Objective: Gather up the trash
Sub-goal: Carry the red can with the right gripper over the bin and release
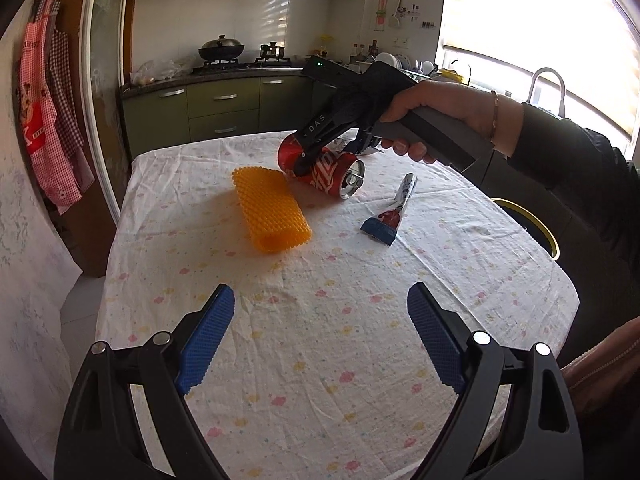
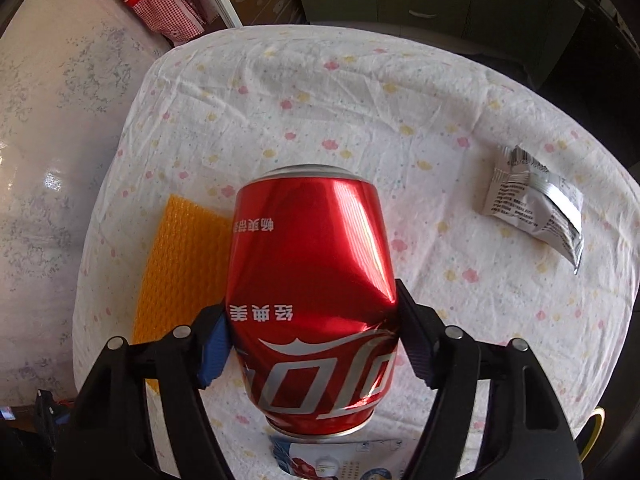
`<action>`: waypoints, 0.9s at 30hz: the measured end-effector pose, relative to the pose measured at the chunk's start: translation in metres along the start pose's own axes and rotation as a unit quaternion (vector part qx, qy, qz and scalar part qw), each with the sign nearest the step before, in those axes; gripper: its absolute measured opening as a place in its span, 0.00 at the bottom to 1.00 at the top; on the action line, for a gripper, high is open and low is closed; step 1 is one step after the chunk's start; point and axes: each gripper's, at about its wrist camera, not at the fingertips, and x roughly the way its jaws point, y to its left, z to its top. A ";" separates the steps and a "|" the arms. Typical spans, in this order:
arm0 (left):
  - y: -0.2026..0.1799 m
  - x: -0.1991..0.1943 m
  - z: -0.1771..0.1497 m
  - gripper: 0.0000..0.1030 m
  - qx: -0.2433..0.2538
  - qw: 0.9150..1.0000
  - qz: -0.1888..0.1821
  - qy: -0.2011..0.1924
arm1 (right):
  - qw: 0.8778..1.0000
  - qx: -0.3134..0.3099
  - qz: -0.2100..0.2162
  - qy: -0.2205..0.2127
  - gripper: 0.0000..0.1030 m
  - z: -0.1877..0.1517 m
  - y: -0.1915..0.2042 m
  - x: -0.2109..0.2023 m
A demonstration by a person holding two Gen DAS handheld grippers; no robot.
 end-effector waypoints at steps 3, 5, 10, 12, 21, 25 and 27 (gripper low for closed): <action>0.001 -0.001 -0.001 0.85 -0.003 1.000 0.002 -0.001 | 1.000 -0.006 0.009 -0.011 0.66 -0.005 0.005 -0.011; 0.000 -0.001 -0.001 0.85 -0.002 1.000 0.002 -0.001 | 1.000 -0.010 0.013 -0.023 0.66 -0.010 0.007 -0.022; -0.011 -0.003 0.001 0.85 0.010 1.000 -0.001 -0.002 | 0.997 -0.013 0.038 -0.059 0.66 -0.038 0.000 -0.064; -0.016 -0.003 0.002 0.85 0.016 1.000 -0.005 -0.001 | 0.996 -0.008 0.041 -0.073 0.66 -0.055 -0.010 -0.081; -0.052 0.008 0.010 0.85 0.056 0.998 -0.031 0.007 | 0.984 0.128 -0.007 -0.122 0.66 -0.184 -0.153 -0.145; -0.071 0.020 0.019 0.85 0.067 0.996 -0.048 0.015 | 0.968 0.218 -0.051 -0.116 0.66 -0.247 -0.232 -0.143; -0.080 0.025 0.021 0.85 0.073 0.996 -0.053 0.018 | 0.958 0.255 -0.078 -0.104 0.66 -0.273 -0.269 -0.135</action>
